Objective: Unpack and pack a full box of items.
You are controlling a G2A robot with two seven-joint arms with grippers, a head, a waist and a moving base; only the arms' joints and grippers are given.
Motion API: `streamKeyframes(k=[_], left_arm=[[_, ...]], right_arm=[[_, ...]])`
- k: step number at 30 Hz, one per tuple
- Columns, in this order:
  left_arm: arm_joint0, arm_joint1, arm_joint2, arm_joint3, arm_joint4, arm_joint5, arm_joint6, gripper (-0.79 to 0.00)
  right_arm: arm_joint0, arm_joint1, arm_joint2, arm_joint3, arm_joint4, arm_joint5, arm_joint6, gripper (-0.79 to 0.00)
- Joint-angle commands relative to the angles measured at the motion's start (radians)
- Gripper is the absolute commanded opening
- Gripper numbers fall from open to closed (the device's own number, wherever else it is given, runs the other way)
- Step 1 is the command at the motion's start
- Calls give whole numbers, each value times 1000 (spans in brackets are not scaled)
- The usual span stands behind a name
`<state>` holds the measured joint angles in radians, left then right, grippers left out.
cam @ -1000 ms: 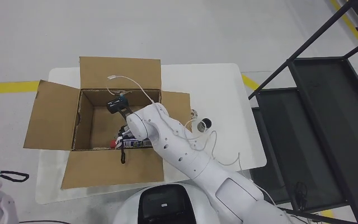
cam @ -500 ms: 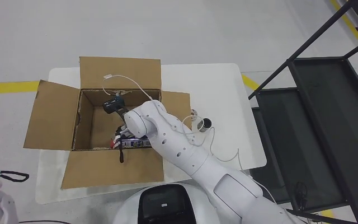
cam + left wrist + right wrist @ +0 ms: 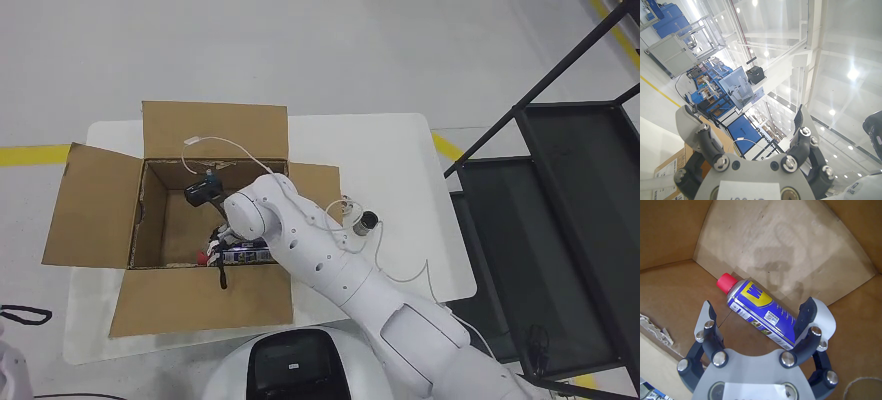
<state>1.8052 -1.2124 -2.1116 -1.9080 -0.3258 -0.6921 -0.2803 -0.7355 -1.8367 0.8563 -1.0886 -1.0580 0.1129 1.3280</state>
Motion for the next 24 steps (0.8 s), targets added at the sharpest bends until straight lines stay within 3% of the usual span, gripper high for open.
streamKeyframes(k=[1,6,10,18,24], left_arm=[[0,0,0,0,0,0,0,0],[0,0,0,0,0,0,0,0],[0,0,0,0,0,0,0,0],[0,0,0,0,0,0,0,0],[0,0,0,0,0,0,0,0]], right_arm=[[4,1,0,5,7,-15,15,0],[40,2,-32,50,-10,-107,88,-34],[91,-2,-72,80,-24,-228,145,0],[157,-17,-108,163,77,-386,208,0],[201,-33,-158,248,138,-397,208,0]])
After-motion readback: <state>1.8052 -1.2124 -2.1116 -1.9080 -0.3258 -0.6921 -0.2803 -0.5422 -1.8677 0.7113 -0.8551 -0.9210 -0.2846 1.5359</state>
